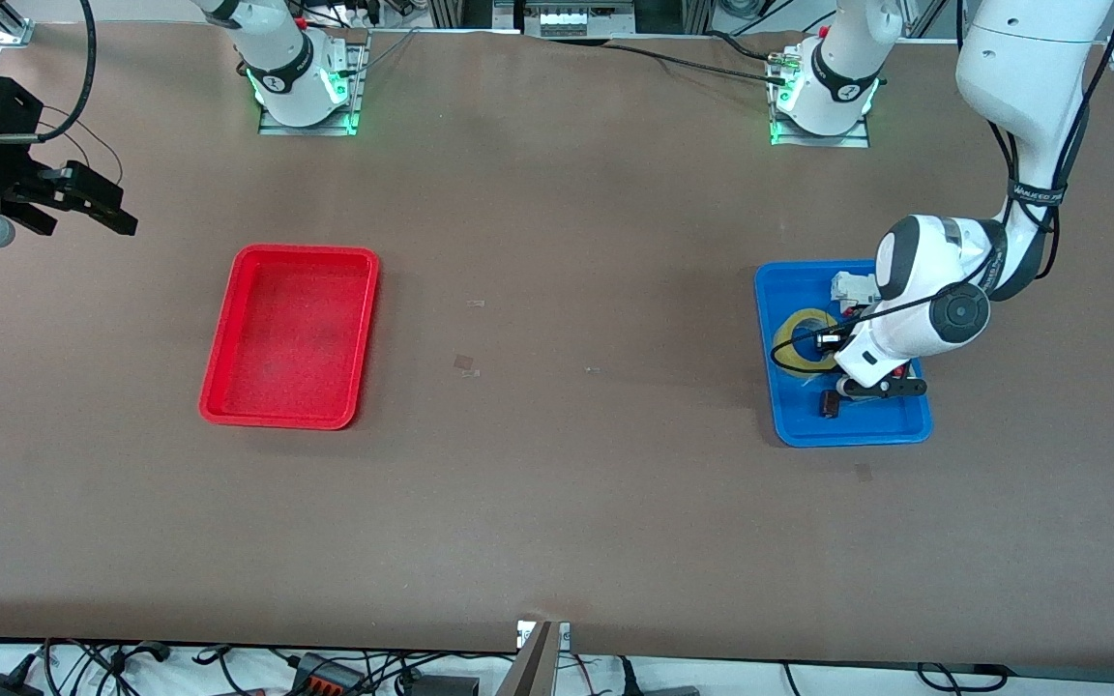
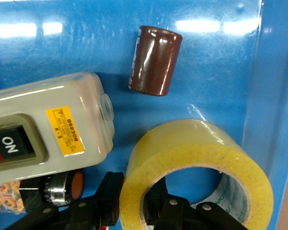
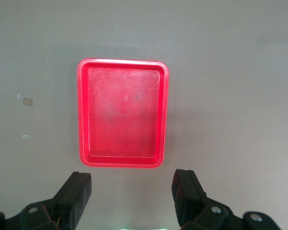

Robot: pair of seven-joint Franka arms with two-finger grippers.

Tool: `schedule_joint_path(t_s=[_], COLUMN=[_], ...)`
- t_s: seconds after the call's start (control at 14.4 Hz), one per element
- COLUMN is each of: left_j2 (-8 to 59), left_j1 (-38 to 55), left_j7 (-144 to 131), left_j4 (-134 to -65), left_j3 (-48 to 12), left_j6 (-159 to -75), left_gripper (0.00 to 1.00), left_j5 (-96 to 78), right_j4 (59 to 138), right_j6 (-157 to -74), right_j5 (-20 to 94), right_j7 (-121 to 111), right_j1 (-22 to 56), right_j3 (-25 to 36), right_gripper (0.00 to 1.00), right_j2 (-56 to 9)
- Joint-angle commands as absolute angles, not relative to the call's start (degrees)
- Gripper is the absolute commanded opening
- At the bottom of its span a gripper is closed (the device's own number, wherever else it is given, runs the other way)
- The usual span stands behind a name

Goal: Place and move tape with both arms
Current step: 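Close the left gripper on the rim of the yellow tape roll, then carry the tape with the left gripper toward the table middle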

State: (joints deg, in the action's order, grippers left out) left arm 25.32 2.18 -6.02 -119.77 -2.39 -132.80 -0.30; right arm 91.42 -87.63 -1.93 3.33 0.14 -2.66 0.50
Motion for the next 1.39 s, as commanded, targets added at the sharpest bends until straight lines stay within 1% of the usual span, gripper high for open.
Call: schedule_joint_path(t_s=[0.0, 0.14, 0.35, 0.48, 0.62, 0.76, 0.9, 1.11, 1.32], left_j2=[24.53, 22.77, 19.7, 17.41, 15.83, 15.38, 15.56, 17.74, 22.57], left_j1=[2.02, 1.85, 1.76, 2.28, 3.59, 4.04, 4.22, 6.05, 14.82], left_j7=[-5.89, -5.8, -5.8, -6.15, -8.95, -12.46, -18.25, -26.78, -37.58], left_j4=[-118.83, -117.78, -113.74, -111.89, -111.01, -110.13, -109.69, -106.45, -100.4], left_j3=[-2.81, -2.81, -2.81, -2.9, -3.77, -7.19, -11.84, -17.56, -18.19], left_j6=[-131.41, -128.86, -120.0, -115.59, -113.48, -113.2, -113.38, -113.47, -113.47], left_gripper=[0.22, 0.22, 0.22, 0.22, 0.22, 0.22, 0.22, 0.22, 0.21], left_j5=[-1.41, -1.41, -1.32, -1.41, -1.32, -1.32, -1.14, -0.97, -0.44], right_j4=[90.7, 90.62, 90.62, 90.62, 90.62, 90.62, 90.62, 90.79, 90.88], right_j6=[-86.66, -86.84, -87.01, -86.84, -86.84, -86.66, -86.66, -86.92, -86.84], right_j5=[-0.97, -0.97, -0.97, -0.97, -0.97, -0.97, -0.97, -0.97, -0.97], right_j7=[2.55, 2.55, 2.64, 2.64, 2.64, 2.55, 2.46, 2.46, 2.46], right_j1=[-0.17, -0.18, -0.09, -0.09, -0.17, -0.18, -0.18, -0.18, -0.18], right_j3=[-2.81, -2.81, -2.81, -2.81, -2.81, -2.73, -2.64, -2.64, -2.64], right_gripper=[0.99, 0.99, 0.99, 0.99, 0.99, 0.99, 0.99, 0.99, 0.99], right_j2=[0.53, 0.53, 0.62, 0.62, 0.7, 0.7, 0.7, 0.53, 0.53])
